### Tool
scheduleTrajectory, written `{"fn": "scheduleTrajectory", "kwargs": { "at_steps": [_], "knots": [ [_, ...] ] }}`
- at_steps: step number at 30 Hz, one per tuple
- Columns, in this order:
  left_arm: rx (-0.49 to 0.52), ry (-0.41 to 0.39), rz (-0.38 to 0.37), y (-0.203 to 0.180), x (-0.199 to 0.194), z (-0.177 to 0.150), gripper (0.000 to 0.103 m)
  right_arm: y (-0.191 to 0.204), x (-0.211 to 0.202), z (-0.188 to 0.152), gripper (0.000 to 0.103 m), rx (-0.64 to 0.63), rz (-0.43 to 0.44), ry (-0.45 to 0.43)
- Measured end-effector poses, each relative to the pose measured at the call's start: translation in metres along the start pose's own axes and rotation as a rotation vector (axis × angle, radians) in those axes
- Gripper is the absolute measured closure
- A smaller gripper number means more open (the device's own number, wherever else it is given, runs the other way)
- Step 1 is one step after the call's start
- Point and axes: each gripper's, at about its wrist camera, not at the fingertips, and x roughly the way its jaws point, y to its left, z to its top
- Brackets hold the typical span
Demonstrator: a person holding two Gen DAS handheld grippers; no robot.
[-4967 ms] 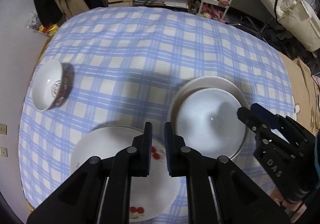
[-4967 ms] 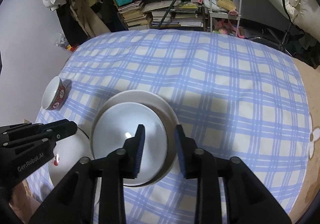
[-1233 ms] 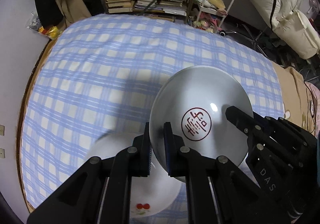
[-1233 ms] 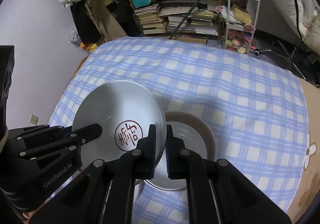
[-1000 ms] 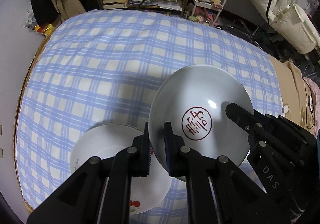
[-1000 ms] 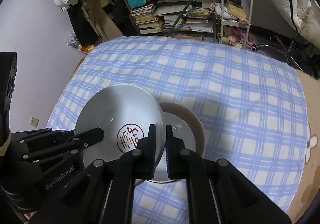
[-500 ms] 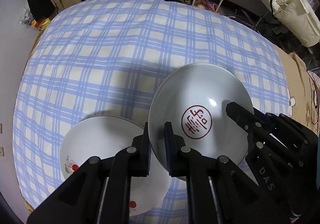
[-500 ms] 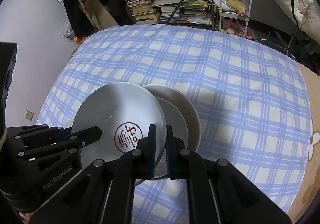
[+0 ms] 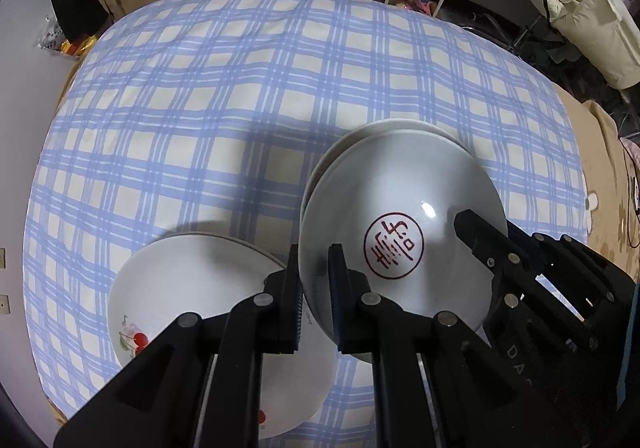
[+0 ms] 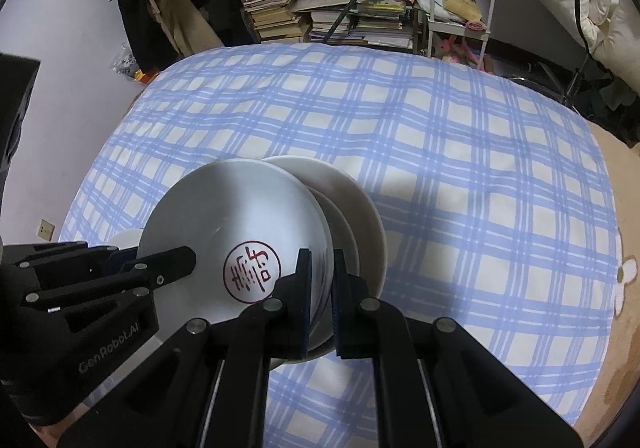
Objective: Organize plates and bowls
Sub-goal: 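Lift and carry the red-character bowl with both tools to the bowl stack, then lower the red-character bowl into the stacked bowls and open both tools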
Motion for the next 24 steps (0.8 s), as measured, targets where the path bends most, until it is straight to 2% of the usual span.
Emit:
{"fn": "scheduleTrajectory", "kwargs": {
  "at_steps": [3,7,14,15,18,24],
  "knots": [
    [-0.031,-0.006,-0.008,0.000,0.000,-0.003,0.094,-0.002,0.002,-0.004,0.093,0.013,-0.023,-0.006],
    [-0.048,-0.018,-0.002,0.001,0.000,-0.001,0.094,-0.007,0.001,-0.004,0.092,0.047,0.009,-0.011],
    [-0.055,-0.043,-0.009,0.004,-0.012,0.000,0.093,0.002,-0.001,-0.003,0.089,-0.013,-0.013,-0.046],
    [-0.051,-0.054,-0.004,0.004,-0.016,0.000,0.093,0.004,-0.002,-0.003,0.086,-0.024,-0.015,-0.050],
    [-0.032,-0.084,0.030,0.002,-0.025,0.002,0.093,0.011,-0.009,-0.002,0.067,-0.077,-0.057,-0.093],
    [-0.030,-0.109,0.063,0.009,-0.039,0.000,0.092,0.009,-0.019,0.002,0.047,-0.072,-0.044,-0.128]
  ]
}}
